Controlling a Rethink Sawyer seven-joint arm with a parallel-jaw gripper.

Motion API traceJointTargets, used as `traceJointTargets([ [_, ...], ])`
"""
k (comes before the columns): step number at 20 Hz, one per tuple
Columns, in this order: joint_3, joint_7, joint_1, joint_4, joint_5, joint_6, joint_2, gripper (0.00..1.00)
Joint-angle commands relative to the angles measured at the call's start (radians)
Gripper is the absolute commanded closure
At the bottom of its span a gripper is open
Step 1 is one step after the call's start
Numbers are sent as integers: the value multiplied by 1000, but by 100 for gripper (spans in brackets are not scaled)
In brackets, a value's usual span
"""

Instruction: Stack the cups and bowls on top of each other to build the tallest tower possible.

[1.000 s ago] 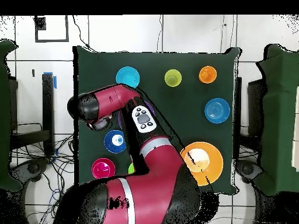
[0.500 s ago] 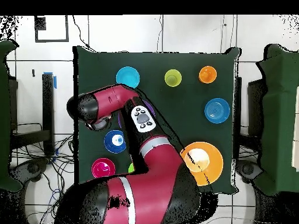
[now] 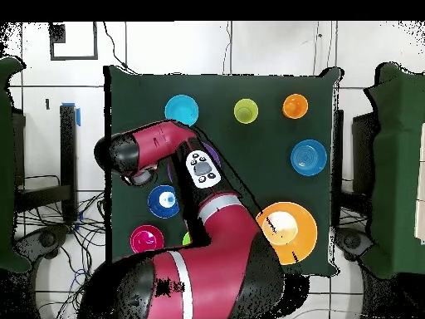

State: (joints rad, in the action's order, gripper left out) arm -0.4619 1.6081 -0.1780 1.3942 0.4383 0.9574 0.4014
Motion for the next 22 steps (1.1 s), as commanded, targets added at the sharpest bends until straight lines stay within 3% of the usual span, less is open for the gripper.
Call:
traceJointTargets([
  [1, -46, -93, -12, -50, 41, -74, -41, 0],
  [10, -45, -104, -2, -100, 45, -48, -51, 0],
  [16, -33, -154, 20, -171, 50, 106, 17, 0],
  [22, -39, -213, 35, -295, 76, 151, -51, 0],
])
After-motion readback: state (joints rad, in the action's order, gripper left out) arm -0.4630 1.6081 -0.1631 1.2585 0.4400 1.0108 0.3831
